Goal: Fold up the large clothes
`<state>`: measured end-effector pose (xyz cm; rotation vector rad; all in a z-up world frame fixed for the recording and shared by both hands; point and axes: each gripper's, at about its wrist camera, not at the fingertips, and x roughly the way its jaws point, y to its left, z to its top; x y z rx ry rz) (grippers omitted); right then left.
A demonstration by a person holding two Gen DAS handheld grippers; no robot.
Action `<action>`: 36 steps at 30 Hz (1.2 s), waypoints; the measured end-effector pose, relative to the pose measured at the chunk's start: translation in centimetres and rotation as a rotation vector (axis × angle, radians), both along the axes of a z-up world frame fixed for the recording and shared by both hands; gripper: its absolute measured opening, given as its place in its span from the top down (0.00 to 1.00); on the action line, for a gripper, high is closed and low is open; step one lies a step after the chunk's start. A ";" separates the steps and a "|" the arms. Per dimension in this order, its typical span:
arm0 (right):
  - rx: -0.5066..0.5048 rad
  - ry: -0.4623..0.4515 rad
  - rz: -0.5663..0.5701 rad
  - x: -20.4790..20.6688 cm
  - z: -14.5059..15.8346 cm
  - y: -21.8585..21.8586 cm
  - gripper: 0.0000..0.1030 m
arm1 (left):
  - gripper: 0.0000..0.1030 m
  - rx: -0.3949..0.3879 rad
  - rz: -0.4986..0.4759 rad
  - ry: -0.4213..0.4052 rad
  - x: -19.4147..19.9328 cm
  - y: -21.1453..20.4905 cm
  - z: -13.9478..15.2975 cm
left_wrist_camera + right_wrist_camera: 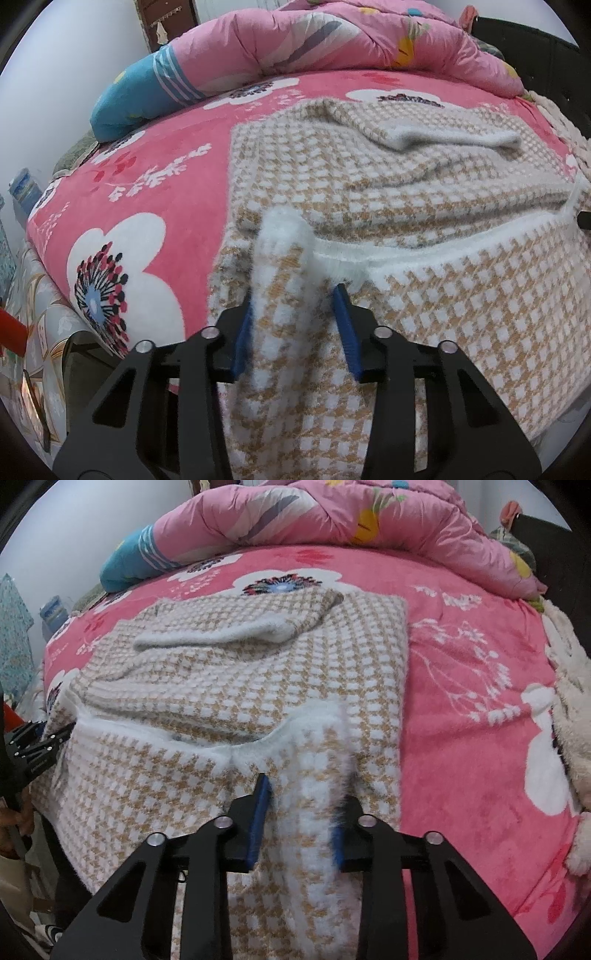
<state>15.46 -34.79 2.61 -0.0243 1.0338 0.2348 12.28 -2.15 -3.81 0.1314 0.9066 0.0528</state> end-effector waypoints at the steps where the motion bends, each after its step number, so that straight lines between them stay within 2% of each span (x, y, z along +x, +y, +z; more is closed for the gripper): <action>1: 0.001 -0.005 -0.001 -0.1 0.2 0.1 0.80 | 0.69 -0.004 0.000 -0.003 -0.1 0.0 0.1; 7: -0.002 -0.045 -0.005 -1.0 1.6 0.2 0.87 | 0.84 -0.021 0.001 -0.018 -0.8 0.3 0.8; 18: -0.008 -0.085 0.002 -2.4 3.0 0.6 0.88 | 0.87 -0.007 -0.009 -0.064 -2.2 -0.3 2.3; 24: -0.012 -0.033 0.030 -1.2 1.9 0.9 0.88 | 0.87 -0.004 -0.011 -0.066 -2.4 -0.5 2.4; 29: 0.032 0.045 0.032 0.5 0.0 0.6 0.86 | 0.87 -0.003 -0.009 -0.062 -2.3 -0.7 2.3; 32: 0.073 0.078 0.031 1.2 -0.6 0.1 0.79 | 0.87 -0.001 -0.011 -0.053 -2.1 -0.6 1.9; 34: 0.101 0.094 0.034 1.3 -0.9 -0.1 0.67 | 0.87 -0.001 -0.015 -0.034 -1.7 -0.6 1.4; 36: 0.127 0.116 0.036 1.4 -1.3 -0.3 0.65 | 0.87 -0.001 -0.019 -0.015 -1.4 -0.5 1.0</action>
